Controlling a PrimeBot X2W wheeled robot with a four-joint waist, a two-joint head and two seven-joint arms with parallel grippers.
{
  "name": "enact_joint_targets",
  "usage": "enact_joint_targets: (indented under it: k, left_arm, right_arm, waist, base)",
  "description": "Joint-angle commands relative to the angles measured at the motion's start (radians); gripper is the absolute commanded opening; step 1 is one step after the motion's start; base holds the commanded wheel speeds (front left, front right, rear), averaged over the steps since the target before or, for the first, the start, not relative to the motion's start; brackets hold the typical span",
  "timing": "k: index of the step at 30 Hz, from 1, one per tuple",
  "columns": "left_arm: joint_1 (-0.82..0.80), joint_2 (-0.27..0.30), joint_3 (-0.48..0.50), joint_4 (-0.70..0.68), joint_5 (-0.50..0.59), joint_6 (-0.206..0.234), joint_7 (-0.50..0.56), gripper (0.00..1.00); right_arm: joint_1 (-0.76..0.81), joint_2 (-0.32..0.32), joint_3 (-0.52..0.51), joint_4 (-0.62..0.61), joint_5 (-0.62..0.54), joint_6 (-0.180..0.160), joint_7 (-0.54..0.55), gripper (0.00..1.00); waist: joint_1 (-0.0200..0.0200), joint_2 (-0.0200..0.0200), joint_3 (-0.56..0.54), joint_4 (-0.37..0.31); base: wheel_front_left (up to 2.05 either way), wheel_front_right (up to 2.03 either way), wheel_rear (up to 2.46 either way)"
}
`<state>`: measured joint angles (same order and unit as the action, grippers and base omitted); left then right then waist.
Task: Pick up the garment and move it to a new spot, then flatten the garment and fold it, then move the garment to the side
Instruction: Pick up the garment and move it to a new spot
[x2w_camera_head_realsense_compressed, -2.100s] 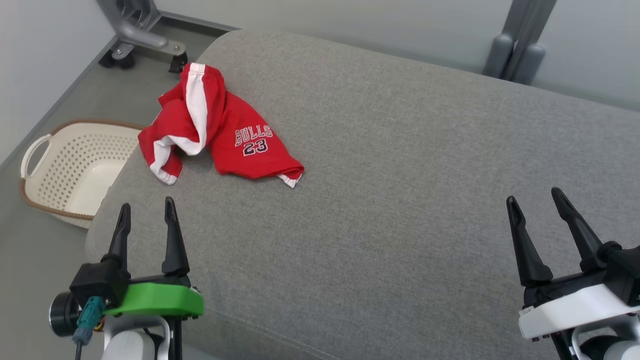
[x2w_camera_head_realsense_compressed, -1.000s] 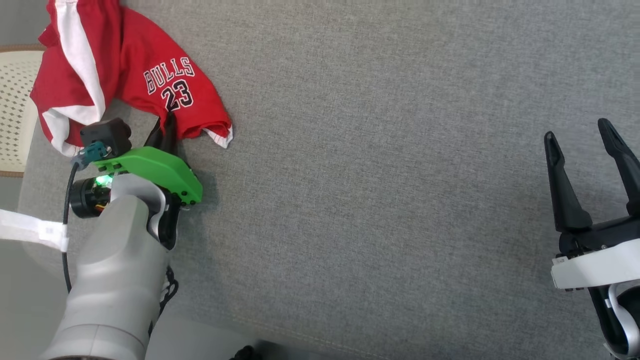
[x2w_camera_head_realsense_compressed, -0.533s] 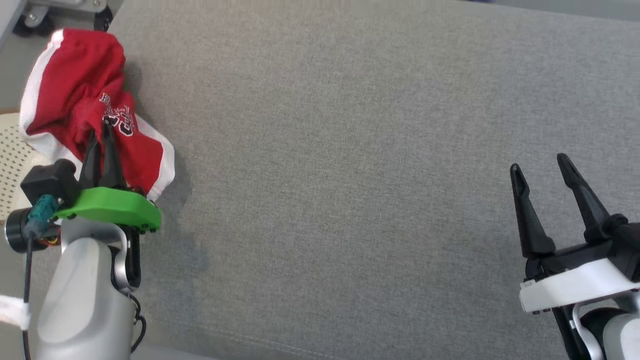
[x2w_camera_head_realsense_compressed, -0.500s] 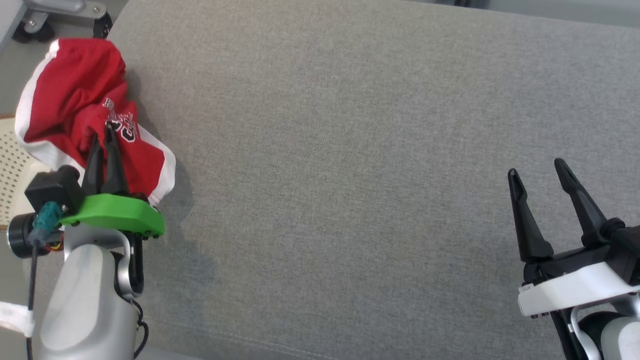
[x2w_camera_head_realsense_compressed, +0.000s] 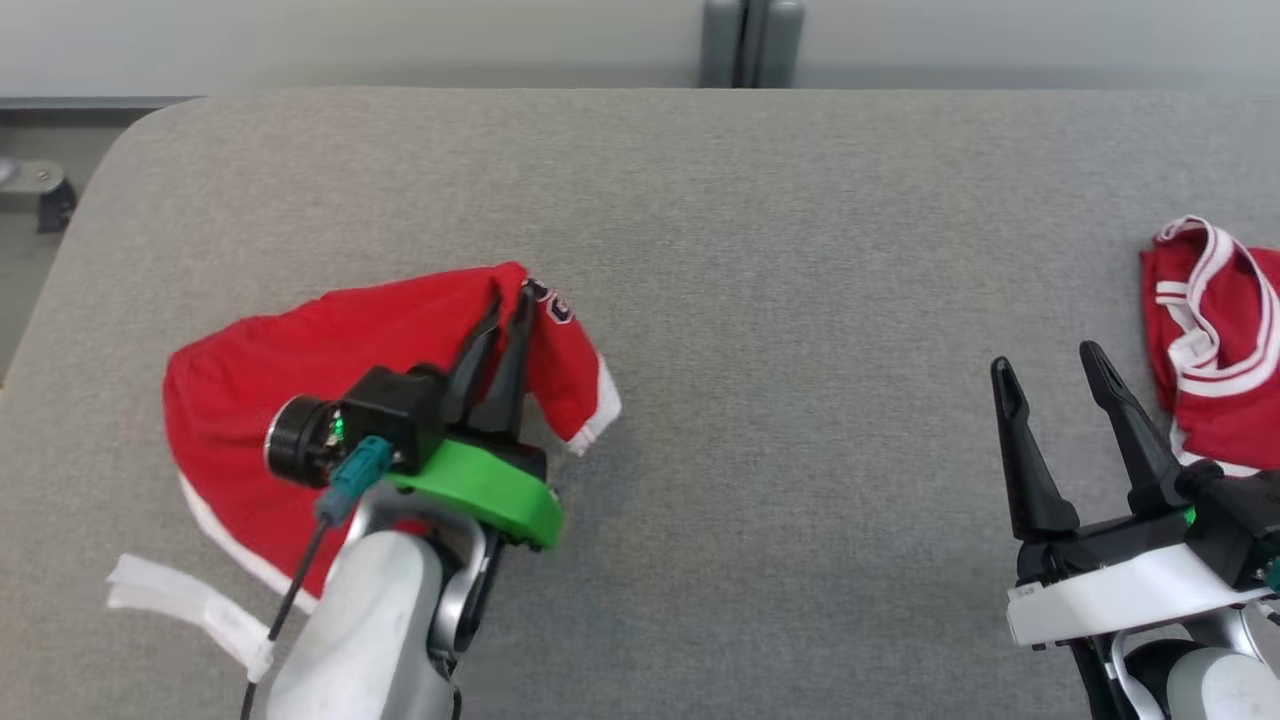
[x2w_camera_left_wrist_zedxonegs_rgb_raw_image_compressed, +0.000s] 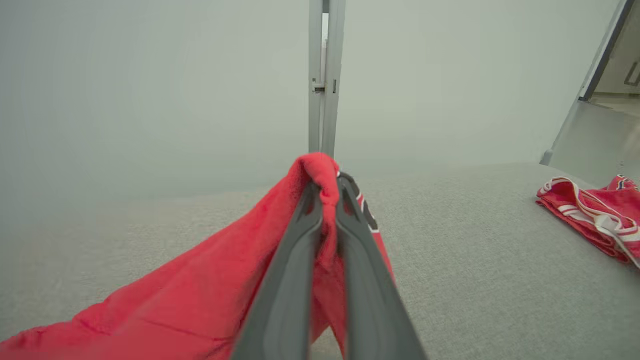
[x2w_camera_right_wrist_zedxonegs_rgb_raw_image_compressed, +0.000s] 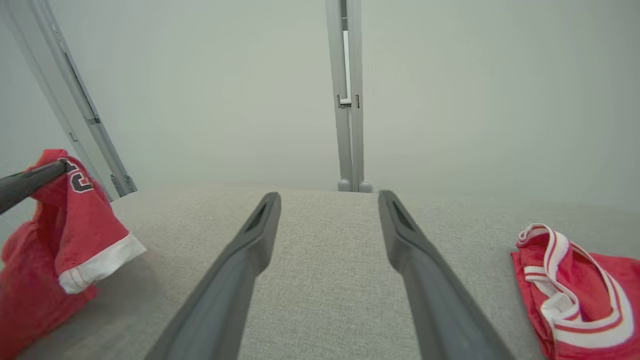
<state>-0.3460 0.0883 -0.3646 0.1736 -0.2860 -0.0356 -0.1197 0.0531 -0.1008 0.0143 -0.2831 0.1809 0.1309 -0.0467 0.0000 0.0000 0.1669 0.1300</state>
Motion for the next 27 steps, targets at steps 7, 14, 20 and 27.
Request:
enact_joint_targets:
  k: [7,14,20,27]
  left_arm:
    - [-0.140,-0.029,-0.138,0.011,0.008,-0.024,0.023,0.00]
    - [-0.183,-0.032,-0.190,0.125,-0.013,-0.016,0.023,0.00]
    - [-0.158,-0.028,-0.203,0.156,-0.007,-0.022,-0.053,1.00]
    - [-0.072,0.010,-0.146,0.046,-0.024,0.035,-0.116,1.00]
  right_arm:
    - [-0.038,0.029,0.005,0.044,0.024,0.000,-0.059,1.00]
    - [-0.063,0.043,0.010,0.089,0.033,0.000,-0.108,1.00]
    - [-0.076,0.045,0.016,0.128,0.024,0.000,-0.125,1.00]
    - [-0.055,0.030,0.018,0.139,0.018,0.000,-0.103,1.00]
  waist:
    - [0.0000,0.0000,0.159,-0.340]
    - [0.0000,0.0000,0.217,-0.386]
    - [0.0000,0.0000,0.177,-0.341]
    - [0.0000,0.0000,0.078,-0.256]
  base:
    - [0.00,0.00,0.00]
    - [0.00,0.00,0.00]
    - [0.00,0.00,0.00]
    - [0.00,0.00,0.00]
